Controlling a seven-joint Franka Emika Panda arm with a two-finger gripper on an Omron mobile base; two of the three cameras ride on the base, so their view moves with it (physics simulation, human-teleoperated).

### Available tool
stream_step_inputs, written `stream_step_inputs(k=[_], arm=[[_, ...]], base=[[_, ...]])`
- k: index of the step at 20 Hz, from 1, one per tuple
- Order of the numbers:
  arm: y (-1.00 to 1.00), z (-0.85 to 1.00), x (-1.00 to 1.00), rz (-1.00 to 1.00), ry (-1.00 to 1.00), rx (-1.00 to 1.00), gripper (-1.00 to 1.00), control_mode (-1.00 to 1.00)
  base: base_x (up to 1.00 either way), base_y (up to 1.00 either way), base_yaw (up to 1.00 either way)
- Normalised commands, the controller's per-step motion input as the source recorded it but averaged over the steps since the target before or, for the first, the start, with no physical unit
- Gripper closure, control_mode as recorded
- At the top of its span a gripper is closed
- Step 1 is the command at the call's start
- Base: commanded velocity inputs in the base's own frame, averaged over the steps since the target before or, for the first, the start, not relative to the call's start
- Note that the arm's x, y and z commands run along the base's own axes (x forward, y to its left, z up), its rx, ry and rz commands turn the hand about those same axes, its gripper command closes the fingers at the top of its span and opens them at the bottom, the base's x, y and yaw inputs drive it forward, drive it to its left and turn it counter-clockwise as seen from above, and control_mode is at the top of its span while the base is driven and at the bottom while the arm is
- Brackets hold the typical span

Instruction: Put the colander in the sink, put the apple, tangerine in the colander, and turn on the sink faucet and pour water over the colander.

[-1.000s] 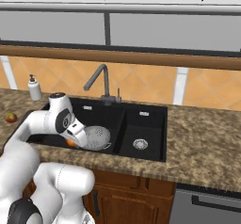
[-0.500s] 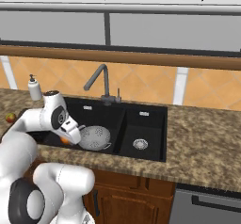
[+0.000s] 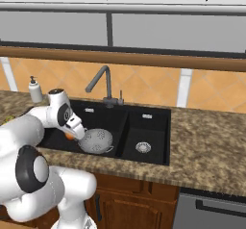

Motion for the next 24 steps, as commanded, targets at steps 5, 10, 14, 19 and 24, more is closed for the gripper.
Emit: stream_step_inputs(k=[5,10,14,19,24], arm=[[0.02,-0.09,0.67,0.00,0.00,0.00,1.00,-1.00],[0.05,-0.25,0.51,0.00,0.00,0.00,1.00,-1.00],[0.00,-0.34,0.29,0.00,0.01,0.00,1.00,-1.00],[0.00,-0.46,0.23,0.00,0.00,0.00,1.00,-1.00],[0.00,-0.48,0.20,0.00,0.00,0.00,1.00,-1.00]], base=[[0.00,0.00,0.00],[0.00,0.00,0.00],[0.00,0.00,0.00],[0.00,0.00,0.00],[0.00,0.00,0.00]])
